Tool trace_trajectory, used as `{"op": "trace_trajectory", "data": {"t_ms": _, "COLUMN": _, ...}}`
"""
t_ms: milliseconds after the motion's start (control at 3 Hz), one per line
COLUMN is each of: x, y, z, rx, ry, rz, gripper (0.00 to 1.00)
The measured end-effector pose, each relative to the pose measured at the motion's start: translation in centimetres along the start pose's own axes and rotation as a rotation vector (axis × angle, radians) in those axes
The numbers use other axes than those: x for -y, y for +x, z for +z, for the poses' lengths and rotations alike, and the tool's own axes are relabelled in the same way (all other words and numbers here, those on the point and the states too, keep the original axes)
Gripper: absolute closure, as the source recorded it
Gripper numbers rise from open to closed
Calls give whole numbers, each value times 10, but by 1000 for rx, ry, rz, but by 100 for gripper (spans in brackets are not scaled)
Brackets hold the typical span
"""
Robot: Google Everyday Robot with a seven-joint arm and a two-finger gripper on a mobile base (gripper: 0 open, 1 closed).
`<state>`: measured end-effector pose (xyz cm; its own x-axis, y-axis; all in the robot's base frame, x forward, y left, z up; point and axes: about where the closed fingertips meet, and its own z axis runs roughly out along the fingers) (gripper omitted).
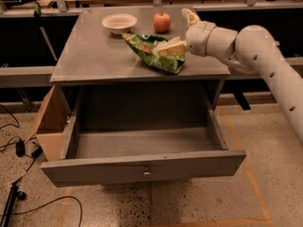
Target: Pick green rice chip bag from top drawer and place on counter
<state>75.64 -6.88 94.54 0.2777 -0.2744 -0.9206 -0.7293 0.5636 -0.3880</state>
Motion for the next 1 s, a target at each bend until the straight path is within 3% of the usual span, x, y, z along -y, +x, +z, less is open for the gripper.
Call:
{"op": "trace_trajectory", "data": {"t_ms": 333, "x": 20, "y": -7, "z": -38, "rx": -2, "ry": 57, "rz": 21, "gripper": 0}}
{"op": "trace_trajectory", "data": {"t_ms": 667, "x": 46, "y": -14, "z": -101, "rx": -40, "ry": 165, "rz": 36, "gripper": 0}}
{"op": "trace_trajectory", "data": {"t_ms": 1000, "x": 51, "y": -12, "z": -113, "rx": -46, "ry": 182, "rz": 36, "gripper": 0}}
